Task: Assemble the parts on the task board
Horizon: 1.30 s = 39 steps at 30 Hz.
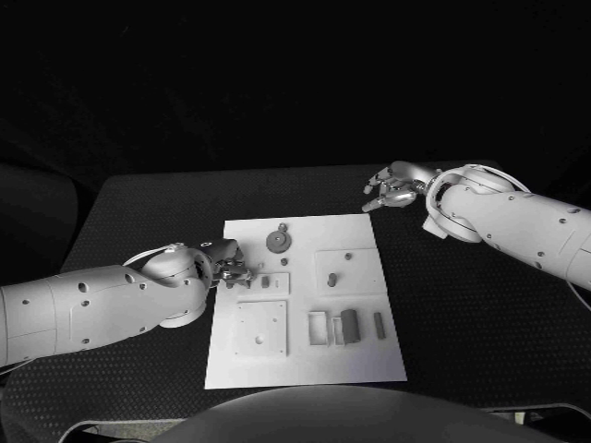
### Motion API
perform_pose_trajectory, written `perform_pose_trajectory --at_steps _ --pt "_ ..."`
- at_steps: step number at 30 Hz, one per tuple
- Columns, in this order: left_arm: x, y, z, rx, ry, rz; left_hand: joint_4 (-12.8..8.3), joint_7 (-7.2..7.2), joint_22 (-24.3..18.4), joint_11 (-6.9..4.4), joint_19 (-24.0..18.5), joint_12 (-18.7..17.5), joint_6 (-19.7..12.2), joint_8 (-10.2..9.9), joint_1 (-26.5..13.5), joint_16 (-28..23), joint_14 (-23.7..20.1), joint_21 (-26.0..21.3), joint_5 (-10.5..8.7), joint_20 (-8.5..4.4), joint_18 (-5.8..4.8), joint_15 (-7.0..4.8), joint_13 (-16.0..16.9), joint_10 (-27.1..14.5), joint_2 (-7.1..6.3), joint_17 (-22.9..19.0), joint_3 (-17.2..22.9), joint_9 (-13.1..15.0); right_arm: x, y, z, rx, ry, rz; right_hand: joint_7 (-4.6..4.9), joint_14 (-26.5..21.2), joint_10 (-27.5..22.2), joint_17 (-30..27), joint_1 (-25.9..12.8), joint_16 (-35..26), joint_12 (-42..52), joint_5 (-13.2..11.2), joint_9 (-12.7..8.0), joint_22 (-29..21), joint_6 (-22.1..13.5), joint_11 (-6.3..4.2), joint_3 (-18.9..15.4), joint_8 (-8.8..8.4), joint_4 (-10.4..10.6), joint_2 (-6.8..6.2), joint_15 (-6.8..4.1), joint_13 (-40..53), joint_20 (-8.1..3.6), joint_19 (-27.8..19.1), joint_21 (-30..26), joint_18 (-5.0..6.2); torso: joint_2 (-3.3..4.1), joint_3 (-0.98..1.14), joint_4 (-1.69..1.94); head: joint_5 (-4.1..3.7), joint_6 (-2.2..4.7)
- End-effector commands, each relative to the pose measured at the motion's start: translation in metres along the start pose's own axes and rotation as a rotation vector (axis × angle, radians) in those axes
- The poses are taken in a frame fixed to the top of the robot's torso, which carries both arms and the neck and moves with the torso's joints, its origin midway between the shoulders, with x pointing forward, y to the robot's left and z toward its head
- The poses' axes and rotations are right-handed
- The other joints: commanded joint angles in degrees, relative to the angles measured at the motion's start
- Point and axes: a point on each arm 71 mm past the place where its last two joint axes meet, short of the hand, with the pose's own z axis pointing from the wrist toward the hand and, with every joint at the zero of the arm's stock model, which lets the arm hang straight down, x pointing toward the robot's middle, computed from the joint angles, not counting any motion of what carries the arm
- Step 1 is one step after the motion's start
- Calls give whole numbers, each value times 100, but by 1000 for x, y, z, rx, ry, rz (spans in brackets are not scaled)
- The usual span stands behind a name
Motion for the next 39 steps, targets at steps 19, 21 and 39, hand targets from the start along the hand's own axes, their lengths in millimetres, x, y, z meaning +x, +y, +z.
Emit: perform_pose_trajectory --at_steps 19,21,39 --pt "4 -2 -1 11 43 49 -287 5 91 -33 17 5 14 45 308 19 -13 27 -46 -10 239 -36 -1 98 195 -1 325 -36 1 0 0 -2 11 -6 97 -10 -41 -8 -61 22 39 11 -9 0 -39 2 6 37 34 -4 -45 -12 -43 8 -23 261 0 3 0 -3 0" --pt "4 -2 -1 13 41 48 -286 6 91 -33 16 4 14 46 310 19 -13 27 -47 -9 238 -35 -1 98 189 -2 325 -38 1 0 0 -2 11 -6 97 -10 -41 -8 -61 22 39 11 -9 0 -39 2 6 37 34 -4 -45 -12 -43 8 -23 261 -1 2 1 -8 0" --pt "2 0 0 7 20 38 -127 13 81 -17 27 -6 8 99 248 12 -8 16 -98 -8 240 -21 -4 119 -124 -21 258 -113 1 0 0 -1 11 -6 98 -12 -43 -9 -65 22 40 11 -10 0 -41 2 5 38 37 -7 -44 -16 -43 6 -25 261 -2 2 -3 -2 0"
